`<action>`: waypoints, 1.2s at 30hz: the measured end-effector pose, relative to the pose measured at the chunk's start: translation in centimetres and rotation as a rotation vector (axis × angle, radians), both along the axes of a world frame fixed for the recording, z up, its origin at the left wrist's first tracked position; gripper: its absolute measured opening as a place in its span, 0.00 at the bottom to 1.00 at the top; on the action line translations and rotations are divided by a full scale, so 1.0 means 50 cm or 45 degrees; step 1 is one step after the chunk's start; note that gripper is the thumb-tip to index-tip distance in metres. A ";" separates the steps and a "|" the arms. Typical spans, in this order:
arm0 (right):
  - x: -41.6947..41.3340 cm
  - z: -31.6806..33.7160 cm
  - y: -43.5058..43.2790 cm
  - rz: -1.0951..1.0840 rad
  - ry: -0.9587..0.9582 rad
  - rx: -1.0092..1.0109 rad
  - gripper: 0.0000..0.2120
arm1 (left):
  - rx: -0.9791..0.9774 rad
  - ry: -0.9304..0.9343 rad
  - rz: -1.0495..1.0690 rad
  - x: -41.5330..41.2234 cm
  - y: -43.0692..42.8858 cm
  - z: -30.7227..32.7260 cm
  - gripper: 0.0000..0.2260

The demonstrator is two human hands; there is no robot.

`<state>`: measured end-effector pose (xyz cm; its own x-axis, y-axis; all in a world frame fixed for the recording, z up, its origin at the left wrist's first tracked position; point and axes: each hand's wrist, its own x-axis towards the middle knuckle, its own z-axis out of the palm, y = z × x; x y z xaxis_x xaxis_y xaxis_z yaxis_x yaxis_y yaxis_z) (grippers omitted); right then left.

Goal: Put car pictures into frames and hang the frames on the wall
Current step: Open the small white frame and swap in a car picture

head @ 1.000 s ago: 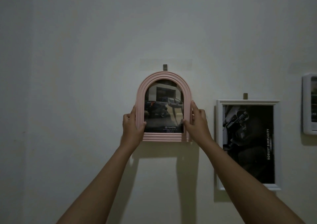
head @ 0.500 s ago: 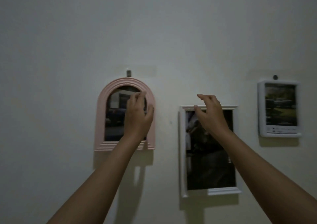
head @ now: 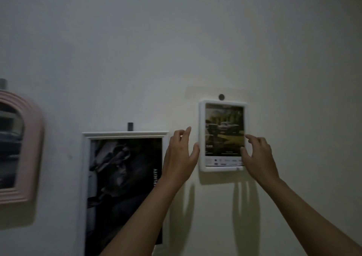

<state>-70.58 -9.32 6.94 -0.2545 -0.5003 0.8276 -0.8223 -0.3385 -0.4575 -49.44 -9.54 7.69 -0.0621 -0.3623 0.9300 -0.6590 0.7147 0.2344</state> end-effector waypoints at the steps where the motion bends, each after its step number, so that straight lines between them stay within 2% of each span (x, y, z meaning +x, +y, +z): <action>1: -0.024 -0.008 -0.012 0.013 -0.026 0.025 0.20 | 0.032 0.014 -0.007 -0.028 -0.013 -0.009 0.24; 7: -0.086 -0.039 -0.083 0.232 -0.190 0.077 0.21 | 0.092 0.138 0.008 -0.135 -0.077 -0.063 0.30; 14: -0.082 -0.057 -0.113 0.386 -0.268 -0.006 0.20 | 0.012 0.403 -0.092 -0.165 -0.106 -0.075 0.26; 24: -0.083 -0.040 -0.015 0.499 -0.294 -0.191 0.20 | -0.051 0.480 -0.307 -0.155 -0.011 -0.062 0.25; 31: 0.014 -0.172 0.127 0.599 -0.320 -0.124 0.21 | 0.163 0.656 -0.408 -0.040 0.125 -0.179 0.23; 36: 0.163 -0.317 0.274 0.776 -0.492 0.038 0.20 | 0.412 0.893 -0.389 0.083 0.276 -0.323 0.22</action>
